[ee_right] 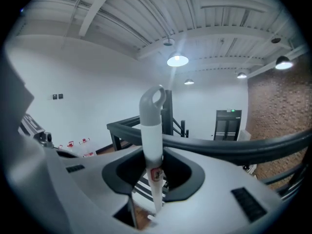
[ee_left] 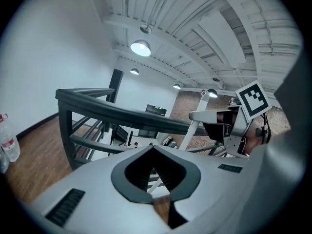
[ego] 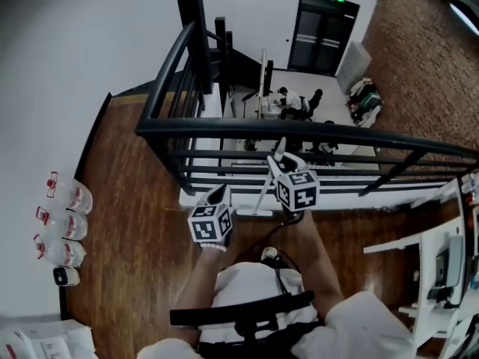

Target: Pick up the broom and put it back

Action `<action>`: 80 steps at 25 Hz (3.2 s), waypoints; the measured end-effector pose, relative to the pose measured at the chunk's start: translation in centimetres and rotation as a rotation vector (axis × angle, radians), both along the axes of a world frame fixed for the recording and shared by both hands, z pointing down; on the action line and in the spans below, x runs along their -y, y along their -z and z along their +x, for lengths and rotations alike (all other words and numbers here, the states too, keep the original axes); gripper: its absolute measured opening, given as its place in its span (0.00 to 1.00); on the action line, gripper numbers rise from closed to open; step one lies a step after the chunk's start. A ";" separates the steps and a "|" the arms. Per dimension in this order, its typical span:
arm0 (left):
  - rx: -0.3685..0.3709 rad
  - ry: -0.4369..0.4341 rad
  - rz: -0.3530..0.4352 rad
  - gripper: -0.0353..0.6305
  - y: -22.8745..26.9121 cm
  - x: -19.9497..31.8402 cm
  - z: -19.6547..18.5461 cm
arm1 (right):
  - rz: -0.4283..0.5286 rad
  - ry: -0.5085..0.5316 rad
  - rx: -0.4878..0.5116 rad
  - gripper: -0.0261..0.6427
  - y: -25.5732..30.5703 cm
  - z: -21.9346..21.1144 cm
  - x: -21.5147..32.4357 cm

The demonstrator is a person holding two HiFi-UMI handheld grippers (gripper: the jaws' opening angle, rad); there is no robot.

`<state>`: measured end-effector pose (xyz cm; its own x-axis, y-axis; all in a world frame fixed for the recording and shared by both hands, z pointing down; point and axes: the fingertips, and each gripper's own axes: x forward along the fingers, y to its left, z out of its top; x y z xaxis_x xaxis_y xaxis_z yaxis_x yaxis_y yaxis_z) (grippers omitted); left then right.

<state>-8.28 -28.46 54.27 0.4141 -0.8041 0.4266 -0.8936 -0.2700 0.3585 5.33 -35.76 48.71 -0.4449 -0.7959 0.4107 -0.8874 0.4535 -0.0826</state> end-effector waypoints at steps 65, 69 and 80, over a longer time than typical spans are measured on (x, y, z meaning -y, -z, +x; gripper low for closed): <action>0.036 0.201 -0.106 0.03 -4.0 -0.1 -5.2 | -0.376 0.115 -0.181 0.34 -24.4 -2.7 12.4; 0.030 0.187 -0.109 0.03 -4.3 -0.1 -5.6 | -0.342 0.077 -0.132 0.41 -23.2 -2.6 10.8; 0.009 0.044 -0.061 0.03 -3.7 -0.8 -4.8 | -0.289 -0.052 -0.027 0.06 -18.4 0.1 0.1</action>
